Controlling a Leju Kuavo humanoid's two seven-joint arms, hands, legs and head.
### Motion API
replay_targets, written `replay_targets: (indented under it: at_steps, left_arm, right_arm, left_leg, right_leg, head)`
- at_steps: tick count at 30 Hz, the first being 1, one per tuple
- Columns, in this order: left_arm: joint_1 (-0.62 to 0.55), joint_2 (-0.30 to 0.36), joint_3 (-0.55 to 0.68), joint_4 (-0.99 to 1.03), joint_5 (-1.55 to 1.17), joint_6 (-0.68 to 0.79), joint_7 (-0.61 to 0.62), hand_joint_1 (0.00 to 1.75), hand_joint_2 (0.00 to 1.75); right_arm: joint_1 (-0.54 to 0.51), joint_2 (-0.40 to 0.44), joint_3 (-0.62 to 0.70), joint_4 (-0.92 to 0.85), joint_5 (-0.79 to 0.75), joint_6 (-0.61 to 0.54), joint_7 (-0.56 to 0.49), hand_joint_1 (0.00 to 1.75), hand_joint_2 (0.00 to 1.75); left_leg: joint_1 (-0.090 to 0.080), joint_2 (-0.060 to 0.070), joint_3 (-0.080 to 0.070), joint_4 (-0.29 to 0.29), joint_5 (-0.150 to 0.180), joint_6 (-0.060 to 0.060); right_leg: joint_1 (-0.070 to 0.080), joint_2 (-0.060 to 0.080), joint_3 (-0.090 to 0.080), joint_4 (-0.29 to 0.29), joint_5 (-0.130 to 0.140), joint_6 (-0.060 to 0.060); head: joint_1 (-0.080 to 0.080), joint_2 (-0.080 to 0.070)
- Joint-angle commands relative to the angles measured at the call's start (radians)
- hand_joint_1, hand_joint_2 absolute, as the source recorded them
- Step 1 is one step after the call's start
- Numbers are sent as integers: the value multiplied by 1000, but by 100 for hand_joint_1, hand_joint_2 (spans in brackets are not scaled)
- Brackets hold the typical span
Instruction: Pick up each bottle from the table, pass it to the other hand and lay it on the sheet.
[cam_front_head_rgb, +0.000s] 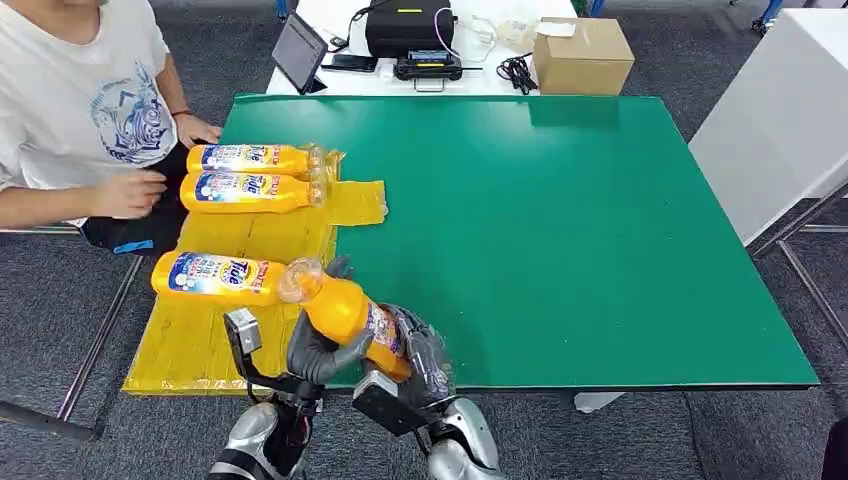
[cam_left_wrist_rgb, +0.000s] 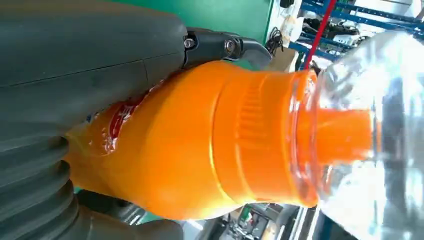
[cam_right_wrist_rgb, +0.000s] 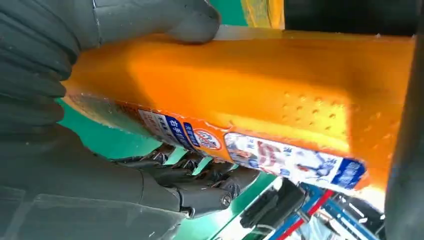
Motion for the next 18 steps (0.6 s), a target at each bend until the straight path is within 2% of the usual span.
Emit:
replay_targets:
  at_steps: [1,6,18]
  left_arm:
    - [-57,17,-9,78,7,-23,-6,175,175]
    - [-50,33,-27,59,-1,-72,-21,175,175]
    - [-50,34,-28,57,-9,-68,-24,175,175]
  right_arm:
    - [-42,-11,60,103,2,21,-1,175,175]
    - [-43,-14,50,87,-16,24,-4,175,175]
    - [-45,-14,48,83,-18,25,-4,175,175]
  left_leg:
    - [2,1,5,0,-2,-2]
    - [2,1,4,0,-2,-2]
    - [1,0,2,0,0,-1]
  right_leg:
    - [2,0,5,-1,-1,-3]
    - [2,0,5,-1,-1,-3]
    - [1,0,2,-1,0,-2]
  head:
    - [0,0]
    - [0,0]
    - [0,0]
